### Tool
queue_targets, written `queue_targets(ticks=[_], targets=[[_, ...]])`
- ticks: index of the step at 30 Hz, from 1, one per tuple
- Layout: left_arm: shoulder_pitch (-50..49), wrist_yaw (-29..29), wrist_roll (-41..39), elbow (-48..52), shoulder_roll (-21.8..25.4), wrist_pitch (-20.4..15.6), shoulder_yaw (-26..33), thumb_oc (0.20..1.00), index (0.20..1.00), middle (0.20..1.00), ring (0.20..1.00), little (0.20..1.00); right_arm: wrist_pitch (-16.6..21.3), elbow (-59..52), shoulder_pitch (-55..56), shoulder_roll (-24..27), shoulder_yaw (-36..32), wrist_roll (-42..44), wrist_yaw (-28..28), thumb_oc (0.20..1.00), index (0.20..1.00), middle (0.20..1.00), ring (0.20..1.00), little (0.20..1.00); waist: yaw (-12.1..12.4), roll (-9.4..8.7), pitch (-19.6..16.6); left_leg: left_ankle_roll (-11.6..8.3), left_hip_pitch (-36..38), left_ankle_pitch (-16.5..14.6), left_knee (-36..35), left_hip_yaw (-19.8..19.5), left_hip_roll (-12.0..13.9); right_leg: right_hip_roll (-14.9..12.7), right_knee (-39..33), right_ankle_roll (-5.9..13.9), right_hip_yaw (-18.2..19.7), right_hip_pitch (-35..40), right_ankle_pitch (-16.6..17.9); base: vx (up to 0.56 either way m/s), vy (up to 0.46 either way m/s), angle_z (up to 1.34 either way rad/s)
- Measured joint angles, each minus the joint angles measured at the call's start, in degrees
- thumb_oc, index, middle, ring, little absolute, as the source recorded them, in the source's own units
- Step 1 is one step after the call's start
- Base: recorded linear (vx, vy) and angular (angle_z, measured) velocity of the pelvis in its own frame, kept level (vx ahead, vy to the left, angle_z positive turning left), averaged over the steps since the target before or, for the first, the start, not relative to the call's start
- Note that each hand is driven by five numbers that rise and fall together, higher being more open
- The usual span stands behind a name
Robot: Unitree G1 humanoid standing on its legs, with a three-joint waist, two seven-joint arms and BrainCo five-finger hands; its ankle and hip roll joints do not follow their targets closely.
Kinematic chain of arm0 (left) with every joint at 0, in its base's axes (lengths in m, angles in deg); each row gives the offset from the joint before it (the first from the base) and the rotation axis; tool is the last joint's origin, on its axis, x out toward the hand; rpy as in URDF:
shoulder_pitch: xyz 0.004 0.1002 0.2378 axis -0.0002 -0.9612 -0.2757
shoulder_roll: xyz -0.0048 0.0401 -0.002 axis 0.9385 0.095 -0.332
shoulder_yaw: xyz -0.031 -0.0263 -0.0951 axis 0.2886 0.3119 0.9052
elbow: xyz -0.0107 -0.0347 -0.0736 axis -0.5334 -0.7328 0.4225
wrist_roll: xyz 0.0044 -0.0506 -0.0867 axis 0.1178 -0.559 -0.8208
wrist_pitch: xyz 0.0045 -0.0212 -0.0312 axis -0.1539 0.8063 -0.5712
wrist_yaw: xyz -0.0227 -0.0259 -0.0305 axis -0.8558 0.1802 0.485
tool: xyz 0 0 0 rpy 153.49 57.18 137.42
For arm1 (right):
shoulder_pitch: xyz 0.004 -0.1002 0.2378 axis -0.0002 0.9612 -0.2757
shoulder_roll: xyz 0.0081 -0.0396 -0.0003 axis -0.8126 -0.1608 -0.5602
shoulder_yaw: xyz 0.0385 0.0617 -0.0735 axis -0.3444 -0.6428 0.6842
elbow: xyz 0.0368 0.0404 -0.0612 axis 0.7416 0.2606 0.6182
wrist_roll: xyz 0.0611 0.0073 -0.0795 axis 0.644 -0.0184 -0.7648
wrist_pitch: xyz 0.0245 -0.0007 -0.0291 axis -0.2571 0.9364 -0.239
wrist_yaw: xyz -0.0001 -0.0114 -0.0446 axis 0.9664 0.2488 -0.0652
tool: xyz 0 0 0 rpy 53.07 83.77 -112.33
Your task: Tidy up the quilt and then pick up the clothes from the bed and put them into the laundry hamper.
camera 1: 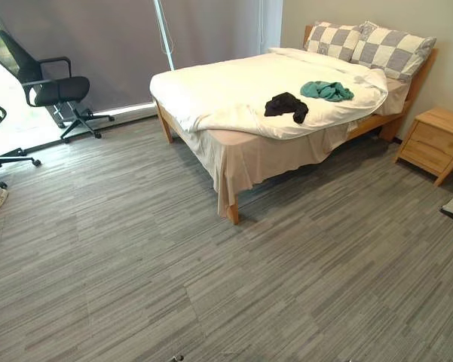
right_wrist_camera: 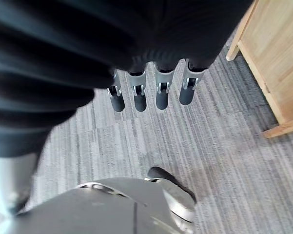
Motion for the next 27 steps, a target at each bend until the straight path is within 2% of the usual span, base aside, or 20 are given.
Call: queue_targets(ticks=[9,11,12,15,16,17,18,19,20,21,22,23,24,25,26,27], targets=[[3.09,-0.17,-0.02,0.49,0.30,-1.00,1.26,1.000,1.000,1.000,1.000,1.000,-0.10,-0.16,-3.18,2.22,-0.28,-0.38,0.30,1.000,1.000,1.000,1.000,1.000,0.19,1.37,4.89,-0.32,-0.74,0.07,-0.08,0.57,0.75,1.27,-2.78,-0.19,0.54,0.05,1.34,0.01,0.023,-0.05],[3.15,-0.14,0.00,0.49,0.67,-0.96,1.25,1.000,1.000,1.000,1.000,1.000,-0.24,-0.16,-2.86,2.22,-0.27,-0.39,0.20,1.000,1.000,1.000,1.000,1.000,0.15,0.90,5.28,-0.38,-0.94,0.03,-0.09,0.76,0.84,1.48,-3.50,-0.31,0.64,0.09,1.61,0.01,0.062,-0.06],[3.15,-0.15,0.00,0.44,0.77,-0.97,1.26,1.000,1.000,1.000,1.000,1.000,-0.28,-0.18,-2.94,2.21,-0.24,-0.39,0.15,1.000,1.000,1.000,1.000,1.000,0.20,1.23,5.26,-0.38,-0.94,0.03,-0.08,0.98,0.90,1.58,-3.74,-0.34,0.80,0.11,1.80,-0.01,0.063,-0.12],[4.89,-0.07,-0.07,0.17,1.17,-0.79,2.27,1.000,1.000,1.000,1.000,1.000,-0.32,0.07,-4.18,2.24,0.07,-0.34,0.02,1.000,1.000,1.000,1.000,1.000,0.23,-0.47,7.21,-0.21,-2.02,-0.21,-0.27,1.70,0.42,1.66,-1.11,-0.03,0.95,-2.36,3.03,0.00,0.108,-0.24],[5.67,-0.05,-0.12,0.16,1.94,-0.61,2.82,1.000,1.000,1.000,1.000,1.000,-0.35,0.23,-5.80,2.16,0.13,-0.24,-0.09,1.000,1.000,1.000,1.000,1.000,0.50,-0.51,7.85,-0.04,-2.09,-0.21,-0.86,2.61,0.75,1.16,5.61,0.71,-0.24,-6.51,3.34,0.07,0.116,-0.43],[5.79,-0.10,-0.23,0.07,2.34,-0.25,3.81,1.000,1.000,1.000,1.000,1.000,-0.23,0.32,-6.93,2.15,0.09,-0.18,-0.11,1.000,1.000,1.000,1.000,1.000,0.58,-0.78,8.69,0.03,-1.92,-0.29,-0.91,3.61,1.29,0.41,11.79,2.95,-1.86,-9.84,4.12,0.13,0.097,-0.56],[6.07,-0.15,-0.44,-0.05,2.67,-0.05,4.70,1.000,1.000,1.000,1.000,1.000,-0.16,-0.03,-8.50,2.18,-0.52,0.15,-0.05,1.000,1.000,1.000,1.000,1.000,0.66,-0.58,10.09,0.36,-0.82,-0.37,-1.35,4.94,2.79,-1.21,18.85,6.66,-4.76,-13.01,5.89,0.20,0.043,-0.34],[6.09,-0.14,-0.49,-0.63,3.19,0.29,5.23,1.000,1.000,1.000,1.000,1.000,-0.30,-0.06,-8.62,2.21,-0.54,0.31,0.00,1.000,1.000,1.000,1.000,1.000,0.05,-0.48,10.71,1.25,0.67,-1.07,-1.87,4.59,3.01,-3.32,23.98,9.97,-6.70,-15.08,5.57,0.32,0.032,-0.17],[6.45,-0.21,-0.53,-0.73,3.28,0.44,5.80,1.000,1.000,1.000,1.000,1.000,-0.46,0.23,-8.02,2.23,-0.60,0.33,-0.08,1.000,1.000,1.000,1.000,1.000,-0.04,-1.34,10.98,1.52,2.10,-1.66,-2.37,4.44,2.78,-5.08,24.50,10.59,-6.71,-15.35,5.20,0.37,-0.037,-0.02],[6.43,-0.27,-0.56,-0.90,3.21,0.56,6.20,1.000,1.000,1.000,1.000,1.000,-0.57,0.19,-7.21,2.11,-2.04,0.48,-0.01,1.000,1.000,1.000,1.000,1.000,0.22,-2.04,10.96,1.12,2.95,-2.65,-3.11,4.21,2.23,-7.60,22.92,10.61,-7.02,-16.05,5.19,0.37,-0.115,0.02],[6.49,-0.27,-0.57,-1.07,3.02,0.84,6.18,1.000,1.000,1.000,1.000,1.000,-0.54,0.20,-6.95,2.02,-2.90,0.84,0.11,1.000,1.000,1.000,1.000,1.000,-0.21,-2.36,11.05,0.96,3.00,-2.70,-3.29,3.76,1.97,-9.10,18.27,10.62,-7.12,-16.06,5.21,0.44,-0.165,0.10],[6.53,-0.26,-0.57,-1.05,2.88,0.88,6.14,1.000,1.000,1.000,1.000,1.000,-0.48,0.21,-6.51,1.95,-2.91,1.02,0.16,1.000,1.000,1.000,1.000,1.000,-0.47,-2.59,10.99,0.87,2.96,-2.75,-3.52,3.14,1.73,-9.77,12.82,10.61,-7.14,-15.55,5.22,0.47,-0.164,0.32],[6.75,-0.30,-0.56,-1.19,2.75,0.88,5.82,1.000,1.000,1.000,1.000,1.000,-0.44,0.40,-5.51,1.68,-2.70,1.21,0.34,1.000,1.000,1.000,1.000,1.000,-1.18,-2.95,11.05,0.30,2.79,-2.52,-3.93,1.72,1.47,-10.46,0.53,10.59,-6.15,-13.88,5.24,0.50,-0.152,0.44],[7.06,-0.28,-0.55,-1.77,2.73,0.87,5.68,1.000,1.000,1.000,1.000,1.000,-0.43,0.37,-4.94,1.38,-2.73,1.22,0.48,1.000,1.000,1.000,1.000,1.000,-1.70,-3.12,10.99,0.19,2.43,-2.60,-3.94,0.60,1.41,-10.27,-6.98,10.70,-3.88,-12.42,5.32,0.57,-0.159,0.57],[7.30,-0.28,-0.53,-2.20,2.74,0.91,5.61,1.000,1.000,1.000,1.000,1.000,-0.55,0.50,-4.28,0.93,-2.75,1.22,0.54,1.000,1.000,1.000,1.000,1.000,-2.31,-3.17,11.01,0.19,2.32,-2.64,-3.99,-0.79,1.48,-10.51,-12.85,11.60,-2.63,-11.63,5.96,0.51,-0.137,0.52],[7.18,-0.31,-0.53,-2.21,2.83,0.91,5.39,1.000,1.000,1.000,1.000,1.000,-0.54,0.50,-3.46,0.71,-2.74,1.22,0.57,1.000,1.000,1.000,1.000,1.000,-2.79,-3.51,10.82,-0.25,2.32,-2.99,-4.00,-1.65,1.54,-10.65,-15.50,11.83,-1.69,-11.56,6.89,0.64,-0.174,0.66]])
